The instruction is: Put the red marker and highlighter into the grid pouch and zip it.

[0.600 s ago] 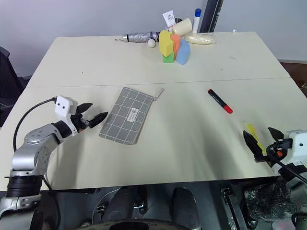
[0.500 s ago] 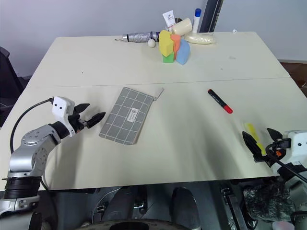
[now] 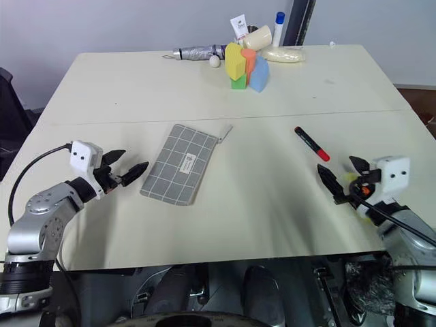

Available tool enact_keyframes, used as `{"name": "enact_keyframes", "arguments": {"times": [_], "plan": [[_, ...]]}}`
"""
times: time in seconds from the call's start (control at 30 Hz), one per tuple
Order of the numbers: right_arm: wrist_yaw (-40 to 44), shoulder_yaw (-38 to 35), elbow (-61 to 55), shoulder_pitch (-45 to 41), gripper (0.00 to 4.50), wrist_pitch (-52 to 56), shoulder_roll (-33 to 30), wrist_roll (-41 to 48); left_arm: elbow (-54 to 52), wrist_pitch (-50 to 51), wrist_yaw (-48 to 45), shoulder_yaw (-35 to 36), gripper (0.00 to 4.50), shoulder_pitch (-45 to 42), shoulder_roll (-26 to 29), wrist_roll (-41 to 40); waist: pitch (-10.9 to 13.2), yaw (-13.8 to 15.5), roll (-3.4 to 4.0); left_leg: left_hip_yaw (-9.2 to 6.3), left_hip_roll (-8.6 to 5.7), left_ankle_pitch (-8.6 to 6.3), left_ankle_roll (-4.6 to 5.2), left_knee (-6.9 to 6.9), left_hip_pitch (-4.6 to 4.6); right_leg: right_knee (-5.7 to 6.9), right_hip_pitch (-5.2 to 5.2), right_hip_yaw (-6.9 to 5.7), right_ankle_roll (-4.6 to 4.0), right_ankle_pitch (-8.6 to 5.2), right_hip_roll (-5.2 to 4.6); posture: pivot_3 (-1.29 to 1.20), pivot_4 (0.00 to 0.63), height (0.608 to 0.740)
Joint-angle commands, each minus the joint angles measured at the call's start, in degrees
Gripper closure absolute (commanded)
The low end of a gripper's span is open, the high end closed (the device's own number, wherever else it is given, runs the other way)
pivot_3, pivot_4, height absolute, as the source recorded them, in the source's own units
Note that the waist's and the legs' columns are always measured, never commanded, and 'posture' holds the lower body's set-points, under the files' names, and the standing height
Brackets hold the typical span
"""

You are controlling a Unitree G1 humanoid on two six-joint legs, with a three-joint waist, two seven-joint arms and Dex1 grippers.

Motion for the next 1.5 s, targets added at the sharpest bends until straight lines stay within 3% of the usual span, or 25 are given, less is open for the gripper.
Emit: {"name": "enact_keyframes", "arguments": {"times": [0.03,0.2,0.23,0.3,0.53,0.7,1.03,1.27,1.5], "plan": [[-0.36,3.63,-0.01,-5.02,0.0,0.32,-1.3,-0.99,-5.08,-0.9,0.14,1.01,0.04,2.22,0.19,-0.47,0.0,-0.03,0.0,0.0,-0.01,0.0,0.0,0.0,0.0,0.0,0.0,0.0,0.0,0.0,0.0,0.0,0.15,0.74],[0.18,12.3,0.72,-11.83,0.0,0.39,-0.22,-3.63,-8.08,-3.24,-2.3,-1.37,0.04,5.62,1.8,1.44,0.01,-0.03,0.02,0.0,0.03,0.02,-0.02,-0.03,0.0,0.01,-0.05,0.0,-0.02,0.0,0.03,0.0,0.15,0.74],[0.42,14.93,1.64,-13.5,0.26,0.18,-0.22,-5.21,-8.54,-4.11,-3.1,-1.71,0.0,6.33,2.48,2.06,0.01,-0.06,0.01,0.01,0.02,0.03,-0.02,-0.04,-0.01,0.01,-0.05,0.0,-0.03,0.0,0.03,0.0,0.15,0.74],[0.5,18.74,3.48,-16.38,0.86,-0.11,0.09,-7.62,-9.36,-5.45,-4.37,-1.99,0.0,7.55,3.64,2.92,0.01,-0.04,0.01,0.01,0.02,0.03,-0.02,-0.03,-0.01,0.01,-0.12,-0.01,-0.04,0.0,0.04,0.0,0.15,0.74],[0.2,29.81,20.54,-33.4,4.45,-2.97,5.57,-16.19,-12.55,-12.67,-10.79,-3.28,0.0,14.06,9.47,6.66,0.04,-0.61,0.06,0.16,0.04,0.04,-0.04,-0.08,-0.06,0.04,-0.48,0.01,-0.25,-0.01,0.04,0.0,0.15,0.74],[0.39,38.12,39.77,-46.6,4.45,-12.81,11.92,-25.8,-13.49,-15.68,-12.41,-6.56,0.0,17.22,12.25,11.64,0.07,-1.76,0.12,0.27,0.03,0.09,-0.07,-0.14,-0.08,0.08,-0.52,0.01,-0.11,0.07,0.12,0.0,0.15,0.74],[-4.34,42.17,80.32,-67.46,4.45,-28.09,23.93,-36.8,-11.19,-18.37,-7.43,-10.88,0.0,15.55,10.28,19.31,0.08,-1.83,0.13,0.48,0.04,0.34,-0.44,-0.22,-0.11,0.2,-0.45,0.09,-0.09,0.07,0.2,0.0,0.15,0.74],[3.27,43.08,87.18,-69.19,4.45,-33.05,25.31,-39.7,-9.53,-20.03,-4.94,-12.18,0.0,14.41,8.48,22.1,0.08,-1.9,0.15,0.53,0.04,0.36,-0.49,-0.23,-0.06,0.22,-0.43,0.13,-0.09,0.07,0.2,0.0,0.15,0.74],[15.17,42.8,80.64,-63.82,4.45,-35.33,23.57,-39.0,-5.45,-22.77,-3.92,-12.16,0.0,12.33,8.47,23.46,0.06,-1.86,0.15,0.58,0.14,0.4,-0.55,-0.23,0.05,0.3,-0.42,0.17,-0.09,0.07,0.25,0.0,0.15,0.74]]}}
